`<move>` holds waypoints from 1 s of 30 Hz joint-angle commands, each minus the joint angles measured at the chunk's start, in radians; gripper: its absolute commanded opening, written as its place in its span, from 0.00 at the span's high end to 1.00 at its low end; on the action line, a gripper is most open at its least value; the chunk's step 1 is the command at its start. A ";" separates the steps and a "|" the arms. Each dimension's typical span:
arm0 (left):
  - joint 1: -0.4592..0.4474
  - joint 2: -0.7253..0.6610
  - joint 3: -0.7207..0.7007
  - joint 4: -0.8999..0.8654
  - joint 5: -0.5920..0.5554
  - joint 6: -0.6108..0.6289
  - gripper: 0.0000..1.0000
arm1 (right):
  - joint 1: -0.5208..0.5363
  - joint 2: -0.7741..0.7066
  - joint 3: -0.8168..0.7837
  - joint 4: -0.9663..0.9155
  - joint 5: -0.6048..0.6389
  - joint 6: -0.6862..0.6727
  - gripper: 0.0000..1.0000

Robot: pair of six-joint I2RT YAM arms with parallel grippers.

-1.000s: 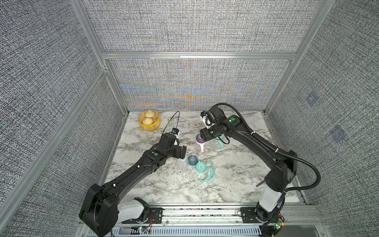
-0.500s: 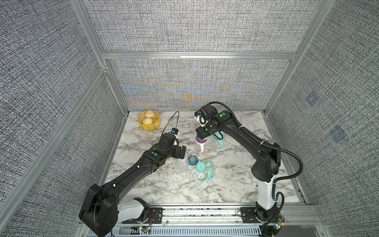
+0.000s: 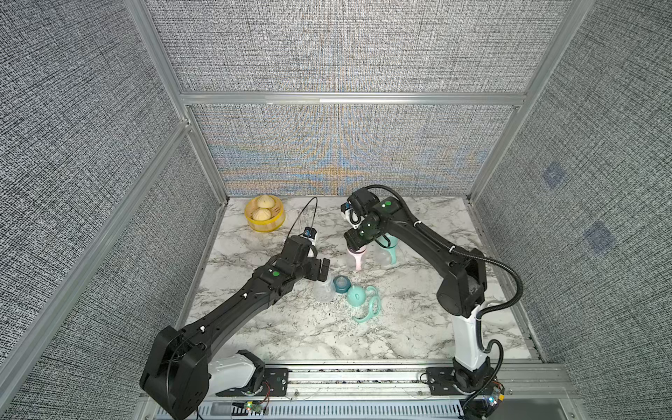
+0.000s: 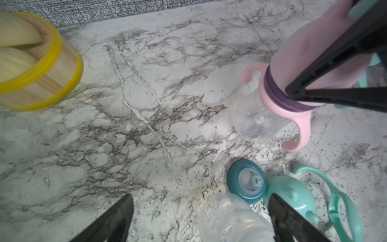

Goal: Assemble the baby bottles
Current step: Close the lid on the baby bottle.

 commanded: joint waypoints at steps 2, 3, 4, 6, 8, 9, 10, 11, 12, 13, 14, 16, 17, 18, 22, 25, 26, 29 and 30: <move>0.002 0.003 0.002 0.005 -0.002 0.006 0.00 | 0.001 0.011 -0.007 -0.033 -0.016 -0.009 0.31; 0.001 0.004 0.002 0.005 0.001 0.006 0.00 | 0.001 0.013 -0.007 -0.037 -0.013 -0.006 0.31; 0.001 0.004 0.002 0.005 -0.002 0.007 0.00 | 0.001 0.010 -0.013 -0.037 -0.012 -0.003 0.31; 0.001 0.004 0.001 0.006 -0.003 0.007 0.00 | 0.006 0.003 -0.034 -0.027 -0.009 -0.002 0.31; 0.001 0.005 0.001 0.006 -0.003 0.010 0.00 | 0.014 -0.006 -0.062 -0.014 0.006 -0.001 0.31; 0.002 0.006 0.002 0.005 -0.003 0.009 0.00 | 0.018 -0.013 -0.078 -0.004 0.015 0.000 0.31; 0.001 0.008 0.002 0.005 -0.003 0.009 0.00 | 0.020 -0.019 -0.094 0.007 0.026 0.003 0.31; 0.002 0.009 0.003 0.006 -0.003 0.010 0.00 | 0.019 -0.023 -0.110 0.020 0.033 0.006 0.31; 0.001 0.010 0.005 0.005 -0.002 0.010 0.00 | 0.019 -0.033 -0.128 0.036 0.033 0.009 0.31; 0.001 0.010 0.004 0.005 -0.003 0.010 0.00 | 0.020 -0.041 -0.146 0.053 0.034 0.012 0.31; 0.001 0.012 0.004 0.005 -0.002 0.010 0.00 | 0.019 -0.048 -0.160 0.065 0.036 0.016 0.31; 0.001 0.011 0.004 0.004 -0.006 0.011 0.00 | 0.019 -0.064 -0.192 0.099 0.038 0.023 0.31; 0.001 0.010 0.004 0.004 -0.005 0.010 0.00 | 0.019 -0.073 -0.213 0.118 0.036 0.025 0.31; 0.001 0.009 0.004 0.004 -0.007 0.010 0.00 | 0.019 -0.082 -0.237 0.141 0.034 0.028 0.31; 0.002 0.006 0.001 0.002 -0.011 0.012 0.00 | 0.020 -0.128 -0.341 0.244 0.021 0.046 0.31; 0.002 0.008 0.002 0.001 -0.011 0.012 0.00 | 0.020 -0.155 -0.401 0.299 0.020 0.060 0.30; 0.001 0.008 0.002 0.001 -0.012 0.012 0.00 | 0.019 -0.162 -0.415 0.314 0.019 0.063 0.31; 0.001 0.011 0.001 0.003 -0.011 0.012 0.00 | 0.020 -0.189 -0.464 0.357 0.021 0.070 0.30; 0.002 0.013 0.003 0.003 -0.011 0.012 0.00 | 0.021 -0.199 -0.480 0.372 0.023 0.070 0.30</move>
